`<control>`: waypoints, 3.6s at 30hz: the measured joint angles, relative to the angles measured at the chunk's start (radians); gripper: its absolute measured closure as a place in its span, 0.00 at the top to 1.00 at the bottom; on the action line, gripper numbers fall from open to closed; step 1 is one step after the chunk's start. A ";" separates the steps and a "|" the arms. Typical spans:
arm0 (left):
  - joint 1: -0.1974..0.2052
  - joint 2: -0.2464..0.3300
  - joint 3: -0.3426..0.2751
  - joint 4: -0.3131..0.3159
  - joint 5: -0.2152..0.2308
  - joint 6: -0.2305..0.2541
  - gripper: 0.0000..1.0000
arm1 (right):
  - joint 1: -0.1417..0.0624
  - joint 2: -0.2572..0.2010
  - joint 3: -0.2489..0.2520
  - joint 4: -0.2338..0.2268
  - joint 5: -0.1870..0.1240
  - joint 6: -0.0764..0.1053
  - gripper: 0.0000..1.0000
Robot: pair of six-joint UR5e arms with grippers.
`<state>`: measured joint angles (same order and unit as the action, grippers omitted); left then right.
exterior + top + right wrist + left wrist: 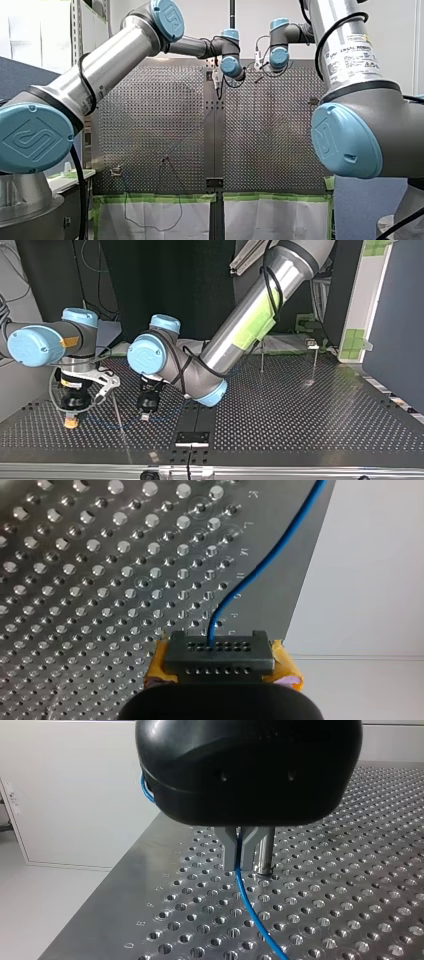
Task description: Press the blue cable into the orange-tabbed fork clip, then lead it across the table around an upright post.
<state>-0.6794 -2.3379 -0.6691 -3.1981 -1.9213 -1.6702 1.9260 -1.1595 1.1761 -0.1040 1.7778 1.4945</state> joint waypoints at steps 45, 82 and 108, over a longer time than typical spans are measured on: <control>0.016 -0.019 -0.065 -0.052 0.025 -0.060 1.00 | -0.017 0.027 0.048 -0.010 -0.001 0.007 0.00; 0.020 -0.040 -0.067 -0.082 -0.021 -0.068 1.00 | -0.064 0.102 0.256 -0.135 -0.005 0.054 0.00; 0.024 -0.040 -0.067 -0.079 -0.019 -0.068 1.00 | -0.148 0.245 0.438 -0.353 -0.009 0.073 0.00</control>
<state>-0.6552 -2.3781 -0.7359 -3.2768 -1.9400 -1.7379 1.7780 -0.9148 1.6145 -0.4572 1.7689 1.5679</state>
